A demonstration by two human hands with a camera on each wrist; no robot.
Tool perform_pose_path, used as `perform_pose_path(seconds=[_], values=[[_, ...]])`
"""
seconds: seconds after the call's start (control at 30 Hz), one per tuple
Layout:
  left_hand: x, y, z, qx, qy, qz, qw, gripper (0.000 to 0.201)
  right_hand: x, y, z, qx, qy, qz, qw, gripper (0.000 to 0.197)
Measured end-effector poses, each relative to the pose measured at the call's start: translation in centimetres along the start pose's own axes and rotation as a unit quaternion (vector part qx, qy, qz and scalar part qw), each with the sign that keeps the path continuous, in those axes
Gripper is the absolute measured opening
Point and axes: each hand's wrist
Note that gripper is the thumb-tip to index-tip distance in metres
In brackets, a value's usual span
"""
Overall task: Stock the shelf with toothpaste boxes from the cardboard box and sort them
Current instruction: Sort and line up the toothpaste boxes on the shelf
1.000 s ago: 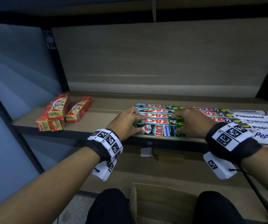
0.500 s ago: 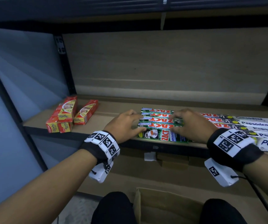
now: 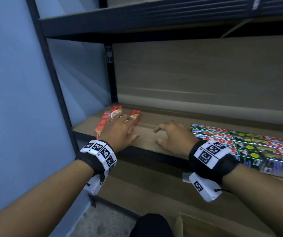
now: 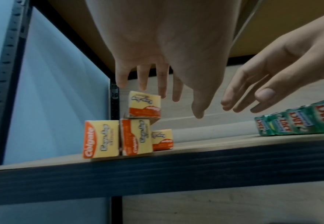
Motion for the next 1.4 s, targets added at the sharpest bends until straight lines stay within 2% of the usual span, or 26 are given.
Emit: perform_pose_path(seconds=[0.07,0.17,0.3,0.6,0.9,1.2,1.33,1.4], values=[[-0.5,-0.2,-1.3,-0.027,0.005,-0.013,1.000,0.060,1.1,1.7,-1.9,-0.021,0.008,-0.012,1.000,0.041],[-0.8,-0.3,-3.4,-0.051,-0.048,-0.034,0.997,0.066,2.7,4.3,-4.5,-0.051,0.028,-0.021,0.998,0.046],[-0.3,-0.5,-5.4,-0.057,-0.097,-0.026,0.993,0.068,5.5,8.3,-7.3,-0.048,0.044,-0.031,0.997,0.061],[-0.4,-0.1,-6.5,-0.049,-0.114,0.027,0.992,0.053,9.1,13.3,-7.7,-0.055,0.001,-0.034,0.998,0.070],[-0.1,-0.2,-6.7,-0.044,-0.128,0.043,0.990,0.052,8.5,13.7,-7.3,-0.084,-0.042,0.002,0.996,0.056],[0.1,-0.3,-6.3,-0.045,-0.124,0.045,0.990,0.054,6.9,12.4,-6.5,-0.057,-0.020,0.002,0.998,0.032],[0.0,-0.2,-5.1,-0.015,-0.108,0.017,0.994,0.051,5.9,11.4,-4.9,-0.057,-0.018,-0.019,0.998,0.036],[0.1,0.0,-4.1,0.014,-0.073,-0.033,0.997,0.047,5.3,10.8,-4.1,-0.060,-0.020,-0.019,0.998,0.030]])
Point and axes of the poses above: each hand's wrist, its own y-axis towards the middle knuckle, its own x-axis out of the palm, z = x × y, and after that the axes turned 14 degrees about -y, right-handed
